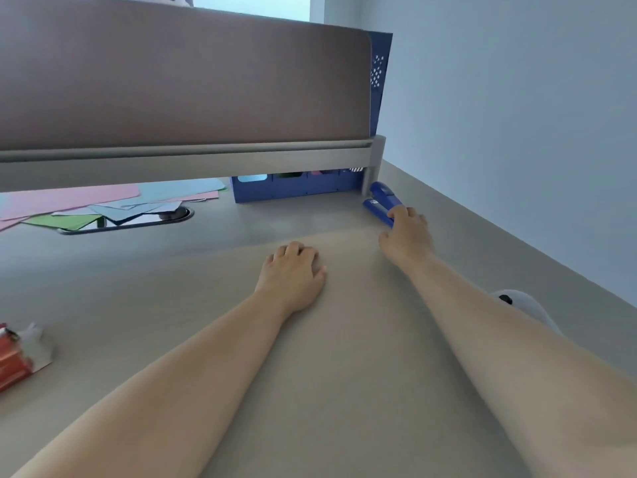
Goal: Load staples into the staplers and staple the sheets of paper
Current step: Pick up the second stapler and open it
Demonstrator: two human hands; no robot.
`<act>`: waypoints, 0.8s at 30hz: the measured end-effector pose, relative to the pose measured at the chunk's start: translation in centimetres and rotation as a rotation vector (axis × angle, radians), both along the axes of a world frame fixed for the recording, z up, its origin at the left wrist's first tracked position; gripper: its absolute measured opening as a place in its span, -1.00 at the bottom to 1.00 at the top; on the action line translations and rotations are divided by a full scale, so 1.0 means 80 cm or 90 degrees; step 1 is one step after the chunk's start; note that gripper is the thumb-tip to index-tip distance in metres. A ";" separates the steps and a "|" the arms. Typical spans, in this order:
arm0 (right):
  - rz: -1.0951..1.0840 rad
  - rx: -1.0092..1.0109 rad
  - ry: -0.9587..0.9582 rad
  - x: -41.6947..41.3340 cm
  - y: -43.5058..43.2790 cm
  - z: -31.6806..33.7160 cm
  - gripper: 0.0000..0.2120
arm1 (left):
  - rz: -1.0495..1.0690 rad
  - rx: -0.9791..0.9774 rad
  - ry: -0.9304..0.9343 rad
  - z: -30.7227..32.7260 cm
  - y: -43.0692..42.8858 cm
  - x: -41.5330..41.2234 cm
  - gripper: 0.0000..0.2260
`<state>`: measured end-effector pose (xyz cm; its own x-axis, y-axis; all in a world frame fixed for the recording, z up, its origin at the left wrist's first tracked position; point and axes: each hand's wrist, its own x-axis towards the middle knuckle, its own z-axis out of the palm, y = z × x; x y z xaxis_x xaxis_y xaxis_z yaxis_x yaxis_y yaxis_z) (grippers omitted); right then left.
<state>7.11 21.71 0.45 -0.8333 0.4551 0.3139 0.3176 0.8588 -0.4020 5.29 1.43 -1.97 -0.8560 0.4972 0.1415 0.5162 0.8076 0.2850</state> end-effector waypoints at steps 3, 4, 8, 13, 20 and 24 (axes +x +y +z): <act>-0.028 0.002 -0.021 -0.040 0.012 0.000 -0.56 | 0.007 -0.002 0.000 -0.001 0.001 -0.004 -0.61; -0.037 -0.001 -0.028 -0.052 0.016 0.000 -0.53 | 0.007 -0.002 0.001 -0.002 0.001 -0.004 -0.61; -0.090 -0.018 -0.047 -0.085 0.028 -0.004 -0.49 | 0.014 -0.002 0.007 -0.003 0.003 -0.003 -0.61; -0.142 -0.013 -0.033 -0.103 0.035 -0.013 -0.53 | 0.018 -0.015 0.017 -0.006 0.006 -0.001 -0.62; -0.135 -0.041 0.007 -0.103 0.038 -0.014 -0.54 | 0.025 -0.009 0.025 -0.006 0.007 -0.002 -0.63; -0.080 -0.065 0.023 -0.077 0.016 -0.014 -0.61 | 0.028 -0.011 0.021 -0.004 0.006 -0.003 -0.64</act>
<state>0.92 22.99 -0.67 -0.7567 0.5864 0.2892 0.4042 0.7672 -0.4980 5.05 1.94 -2.26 -0.8723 0.4614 0.1615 0.4886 0.8347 0.2541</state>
